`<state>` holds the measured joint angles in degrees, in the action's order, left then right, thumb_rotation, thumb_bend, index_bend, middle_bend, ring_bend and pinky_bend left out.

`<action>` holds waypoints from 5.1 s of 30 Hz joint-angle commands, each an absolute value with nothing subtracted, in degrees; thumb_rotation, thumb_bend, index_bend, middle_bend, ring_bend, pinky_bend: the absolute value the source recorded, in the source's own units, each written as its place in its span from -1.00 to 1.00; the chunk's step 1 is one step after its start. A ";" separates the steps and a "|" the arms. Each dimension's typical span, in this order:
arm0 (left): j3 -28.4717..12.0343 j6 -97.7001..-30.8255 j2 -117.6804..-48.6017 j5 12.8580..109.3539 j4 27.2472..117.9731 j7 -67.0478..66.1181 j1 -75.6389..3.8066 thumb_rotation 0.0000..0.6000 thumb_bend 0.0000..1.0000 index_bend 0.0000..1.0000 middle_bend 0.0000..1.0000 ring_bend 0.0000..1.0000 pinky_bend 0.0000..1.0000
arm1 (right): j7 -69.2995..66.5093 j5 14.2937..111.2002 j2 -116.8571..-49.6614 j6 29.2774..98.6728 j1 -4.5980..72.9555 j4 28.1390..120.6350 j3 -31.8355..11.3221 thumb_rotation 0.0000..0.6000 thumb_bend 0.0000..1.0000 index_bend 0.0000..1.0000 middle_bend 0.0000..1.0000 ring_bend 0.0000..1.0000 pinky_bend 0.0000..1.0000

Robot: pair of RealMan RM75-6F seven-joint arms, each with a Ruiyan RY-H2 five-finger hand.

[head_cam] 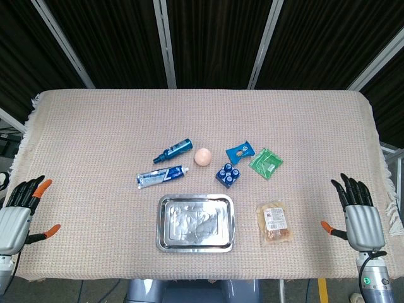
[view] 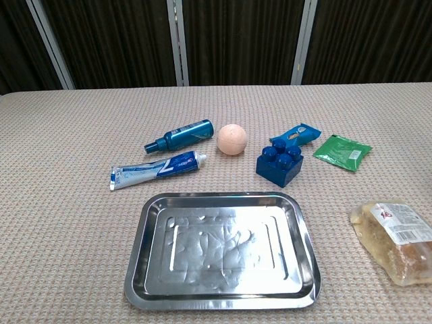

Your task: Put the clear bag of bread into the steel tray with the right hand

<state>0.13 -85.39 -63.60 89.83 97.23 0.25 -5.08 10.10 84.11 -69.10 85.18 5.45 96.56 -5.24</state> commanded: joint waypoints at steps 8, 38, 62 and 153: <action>-0.04 -85.47 -63.30 89.72 97.44 0.05 -5.09 1.00 -0.73 -0.87 -1.00 -1.00 -1.00 | 9.42 84.09 -69.38 84.74 5.72 95.99 -5.21 1.00 -1.00 -0.80 -1.00 -1.00 -0.88; -0.18 -84.83 -62.91 89.24 98.14 -1.12 -5.27 1.00 -0.73 -0.87 -1.00 -1.00 -1.00 | -4.25 92.21 -64.86 71.28 13.86 97.68 -1.76 1.00 -1.00 -0.84 -1.00 -1.00 -0.89; -0.20 -82.98 -63.85 87.49 95.79 0.26 -5.61 1.00 -0.73 -0.87 -1.00 -1.00 -1.00 | 11.82 86.42 -74.23 55.36 22.40 92.90 0.02 1.00 -1.00 -0.97 -1.00 -1.00 -0.96; -0.65 -81.45 -64.87 86.41 92.61 2.30 -6.35 1.00 -0.73 -0.87 -1.00 -1.00 -1.00 | 13.87 72.78 -78.88 42.93 47.58 99.91 -10.38 1.00 -0.89 -1.00 -1.00 -1.00 -0.96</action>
